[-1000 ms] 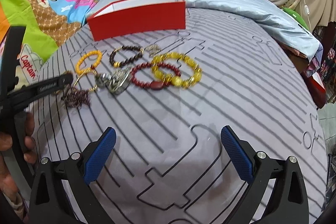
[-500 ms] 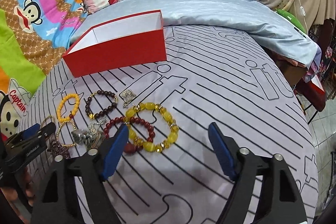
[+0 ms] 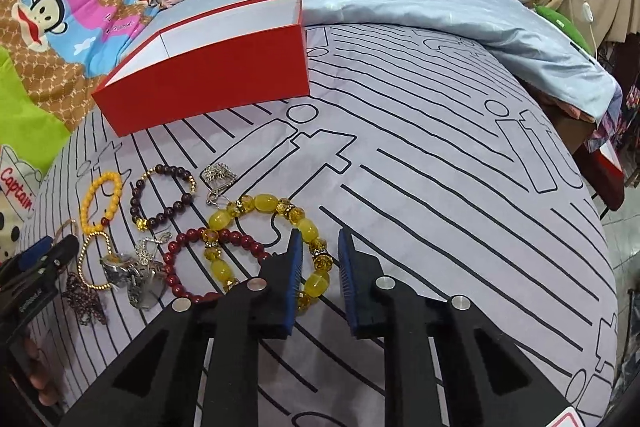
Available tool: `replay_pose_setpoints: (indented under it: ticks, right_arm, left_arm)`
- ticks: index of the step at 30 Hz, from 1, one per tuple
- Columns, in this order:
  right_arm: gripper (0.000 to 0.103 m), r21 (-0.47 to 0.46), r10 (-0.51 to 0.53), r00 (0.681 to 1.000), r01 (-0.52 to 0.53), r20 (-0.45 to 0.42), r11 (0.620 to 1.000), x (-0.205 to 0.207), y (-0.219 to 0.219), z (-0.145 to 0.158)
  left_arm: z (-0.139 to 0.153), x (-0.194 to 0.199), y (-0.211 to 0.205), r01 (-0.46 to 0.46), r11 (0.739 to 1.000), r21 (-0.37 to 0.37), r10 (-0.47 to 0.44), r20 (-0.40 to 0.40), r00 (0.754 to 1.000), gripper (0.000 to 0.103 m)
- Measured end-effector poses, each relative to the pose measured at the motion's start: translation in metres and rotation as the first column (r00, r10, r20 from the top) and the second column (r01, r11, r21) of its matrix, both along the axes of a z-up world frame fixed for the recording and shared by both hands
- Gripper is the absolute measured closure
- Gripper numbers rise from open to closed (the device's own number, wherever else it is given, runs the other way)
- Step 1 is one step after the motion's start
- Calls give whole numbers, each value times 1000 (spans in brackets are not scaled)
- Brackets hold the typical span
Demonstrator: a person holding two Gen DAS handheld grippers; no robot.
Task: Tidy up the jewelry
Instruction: 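Grasp the gold bangle with left tool while right tool grasps the yellow amber bracelet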
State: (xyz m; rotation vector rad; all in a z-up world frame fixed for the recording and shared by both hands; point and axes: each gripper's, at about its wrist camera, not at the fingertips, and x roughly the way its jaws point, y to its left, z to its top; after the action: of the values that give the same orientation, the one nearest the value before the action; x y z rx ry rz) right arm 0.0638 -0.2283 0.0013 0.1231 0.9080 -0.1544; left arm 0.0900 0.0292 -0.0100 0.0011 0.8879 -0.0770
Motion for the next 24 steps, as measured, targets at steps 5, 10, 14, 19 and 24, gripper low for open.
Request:
replay_pose_setpoints:
  ticks: [5,10,14,19,24]
  right_arm:
    - [94,-25,20,1000,-20,6,999,-1,5,-1]
    - [94,14,18,1000,-19,18,1000,-3,2,5]
    - [94,33,21,998,-23,54,999,-8,-2,24]
    - [94,59,41,994,-47,100,997,-11,-4,54]
    - [94,50,72,987,-79,142,996,-7,-4,82]
  left_arm:
    - [0,0,0,0,1000,-3,0,1,1000,46]
    - [1,0,2,0,1000,-17,0,2,1000,46]
    - [2,-1,7,-1,999,-37,1,10,1000,46]
    - [17,-5,7,13,999,-44,-11,27,1000,46]
    - [47,2,7,48,996,-68,-45,51,998,46]
